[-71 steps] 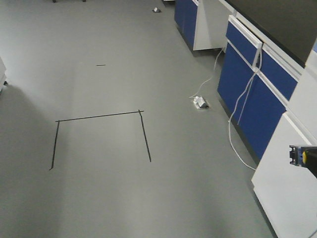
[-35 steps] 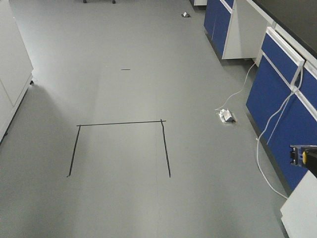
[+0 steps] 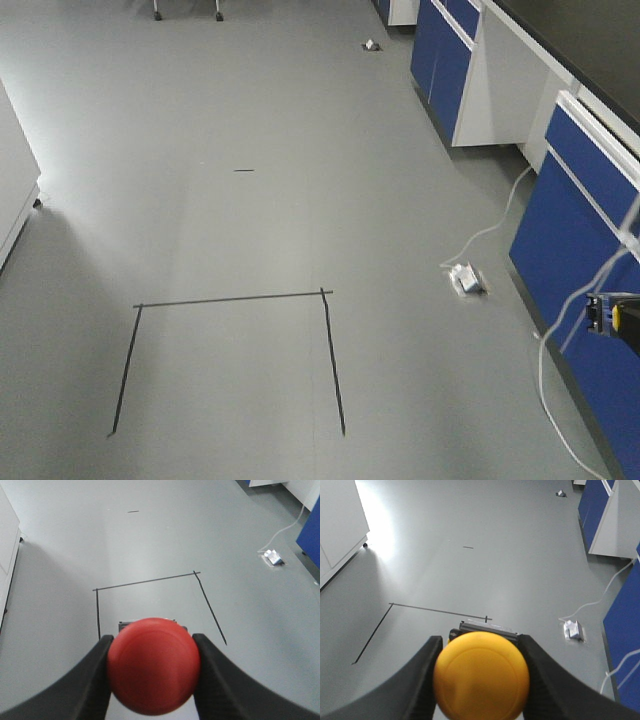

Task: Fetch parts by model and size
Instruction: 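Drive the base across the room holding both buttons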

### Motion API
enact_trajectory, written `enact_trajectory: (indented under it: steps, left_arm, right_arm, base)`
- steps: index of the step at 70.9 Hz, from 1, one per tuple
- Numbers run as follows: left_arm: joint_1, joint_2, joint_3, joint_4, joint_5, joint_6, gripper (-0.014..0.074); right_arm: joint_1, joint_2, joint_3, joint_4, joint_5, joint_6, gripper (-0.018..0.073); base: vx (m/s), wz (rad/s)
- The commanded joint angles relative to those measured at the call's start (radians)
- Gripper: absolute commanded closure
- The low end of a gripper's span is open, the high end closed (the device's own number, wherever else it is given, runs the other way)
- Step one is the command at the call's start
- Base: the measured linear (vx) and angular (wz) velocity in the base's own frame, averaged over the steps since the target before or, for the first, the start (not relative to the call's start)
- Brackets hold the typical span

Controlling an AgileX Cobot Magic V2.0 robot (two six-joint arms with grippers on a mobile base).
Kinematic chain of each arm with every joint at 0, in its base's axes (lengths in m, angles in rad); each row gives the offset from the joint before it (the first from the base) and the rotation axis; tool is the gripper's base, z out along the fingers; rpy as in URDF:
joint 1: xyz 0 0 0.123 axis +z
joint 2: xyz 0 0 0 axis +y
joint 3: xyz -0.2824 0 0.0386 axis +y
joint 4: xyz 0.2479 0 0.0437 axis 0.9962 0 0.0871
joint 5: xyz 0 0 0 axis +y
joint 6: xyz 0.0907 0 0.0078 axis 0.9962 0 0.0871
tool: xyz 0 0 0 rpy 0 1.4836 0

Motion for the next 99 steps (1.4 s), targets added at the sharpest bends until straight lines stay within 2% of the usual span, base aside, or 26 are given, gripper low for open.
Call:
enact_trajectory:
  steps: [1, 55, 99]
  left_arm:
    - [-0.002, 0.012, -0.027, 0.0, -0.07, 0.0, 0.0602]
    - [-0.002, 0.012, -0.027, -0.001, -0.07, 0.0, 0.0602]
    - [-0.002, 0.013, -0.027, 0.0, -0.07, 0.0, 0.0602]
  right_arm:
    - [-0.003, 0.004, -0.029, -0.009, -0.078, -0.01, 0.0568]
    - [-0.003, 0.004, -0.029, -0.009, -0.074, -0.01, 0.0568]
    - [-0.003, 0.004, -0.029, -0.007, -0.062, -0.01, 0.0568]
  base:
    - [0.53, 0.05]
    - [0.55, 0.09]
    - [0.59, -0.07]
